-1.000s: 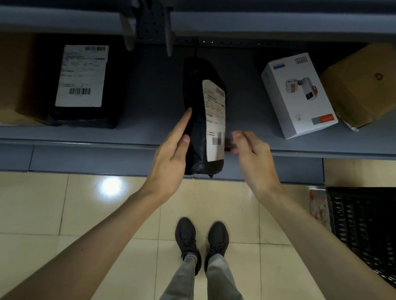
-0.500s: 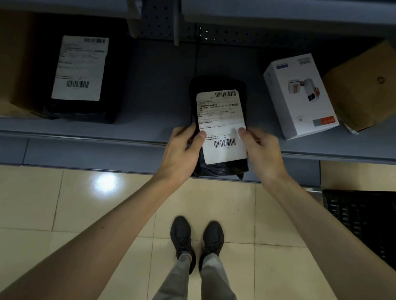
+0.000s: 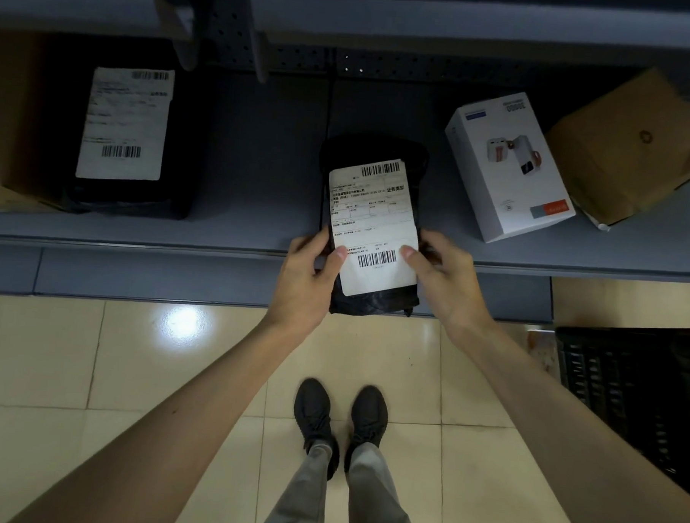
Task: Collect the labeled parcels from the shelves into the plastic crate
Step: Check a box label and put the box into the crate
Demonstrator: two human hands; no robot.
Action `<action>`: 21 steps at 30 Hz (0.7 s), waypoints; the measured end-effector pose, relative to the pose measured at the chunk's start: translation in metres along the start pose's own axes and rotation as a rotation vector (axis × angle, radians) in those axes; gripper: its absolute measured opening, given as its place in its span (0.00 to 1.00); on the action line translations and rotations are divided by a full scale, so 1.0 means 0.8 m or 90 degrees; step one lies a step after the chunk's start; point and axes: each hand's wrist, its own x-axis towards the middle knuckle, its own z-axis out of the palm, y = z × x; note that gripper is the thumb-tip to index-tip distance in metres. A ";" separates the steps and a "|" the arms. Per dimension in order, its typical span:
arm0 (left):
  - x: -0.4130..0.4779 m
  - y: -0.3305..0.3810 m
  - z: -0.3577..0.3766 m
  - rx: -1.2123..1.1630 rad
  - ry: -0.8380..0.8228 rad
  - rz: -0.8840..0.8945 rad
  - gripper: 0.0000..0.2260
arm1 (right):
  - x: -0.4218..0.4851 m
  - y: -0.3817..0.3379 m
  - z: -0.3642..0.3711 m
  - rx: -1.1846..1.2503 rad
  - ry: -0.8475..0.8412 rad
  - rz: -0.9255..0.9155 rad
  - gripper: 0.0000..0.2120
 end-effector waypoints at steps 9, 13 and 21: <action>-0.032 -0.008 0.006 -0.037 -0.006 0.040 0.22 | -0.037 0.021 0.005 0.047 0.009 -0.051 0.21; -0.035 -0.011 0.008 -0.041 -0.008 0.036 0.22 | -0.042 0.027 0.010 0.055 0.018 -0.053 0.22; -0.032 -0.011 0.007 -0.026 -0.003 0.040 0.22 | -0.039 0.025 0.007 0.042 0.005 -0.041 0.23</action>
